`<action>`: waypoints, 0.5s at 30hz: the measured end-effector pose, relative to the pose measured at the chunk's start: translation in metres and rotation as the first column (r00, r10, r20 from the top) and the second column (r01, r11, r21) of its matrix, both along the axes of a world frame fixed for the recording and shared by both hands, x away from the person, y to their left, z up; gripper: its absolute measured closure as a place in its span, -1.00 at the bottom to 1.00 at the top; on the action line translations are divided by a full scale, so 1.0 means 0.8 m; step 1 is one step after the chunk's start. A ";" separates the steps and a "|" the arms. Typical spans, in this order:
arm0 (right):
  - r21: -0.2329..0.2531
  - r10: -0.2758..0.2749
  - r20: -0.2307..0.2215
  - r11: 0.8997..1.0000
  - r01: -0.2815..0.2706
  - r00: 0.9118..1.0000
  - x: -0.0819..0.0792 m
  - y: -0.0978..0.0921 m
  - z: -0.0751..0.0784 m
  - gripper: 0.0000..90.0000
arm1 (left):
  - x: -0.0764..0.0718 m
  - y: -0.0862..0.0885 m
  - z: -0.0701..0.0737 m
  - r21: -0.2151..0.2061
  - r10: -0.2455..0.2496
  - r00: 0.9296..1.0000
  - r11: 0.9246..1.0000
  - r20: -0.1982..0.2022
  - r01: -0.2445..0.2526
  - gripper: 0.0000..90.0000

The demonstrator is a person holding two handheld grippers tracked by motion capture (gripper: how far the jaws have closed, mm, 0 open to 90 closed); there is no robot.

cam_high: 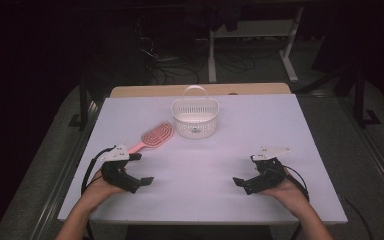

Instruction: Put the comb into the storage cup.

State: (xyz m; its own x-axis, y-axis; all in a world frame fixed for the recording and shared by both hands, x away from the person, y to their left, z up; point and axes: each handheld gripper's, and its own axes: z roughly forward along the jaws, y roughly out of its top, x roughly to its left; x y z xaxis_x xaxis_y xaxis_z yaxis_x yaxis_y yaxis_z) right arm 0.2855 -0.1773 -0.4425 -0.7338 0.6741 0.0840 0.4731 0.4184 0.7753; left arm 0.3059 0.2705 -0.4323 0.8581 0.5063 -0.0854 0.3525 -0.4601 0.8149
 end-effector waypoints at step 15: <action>0.021 0.011 0.007 1.000 -0.011 1.000 -0.002 -0.001 0.002 -1.00 | 0.000 -0.009 0.002 0.003 -0.001 1.000 1.000 0.005 0.001 -1.00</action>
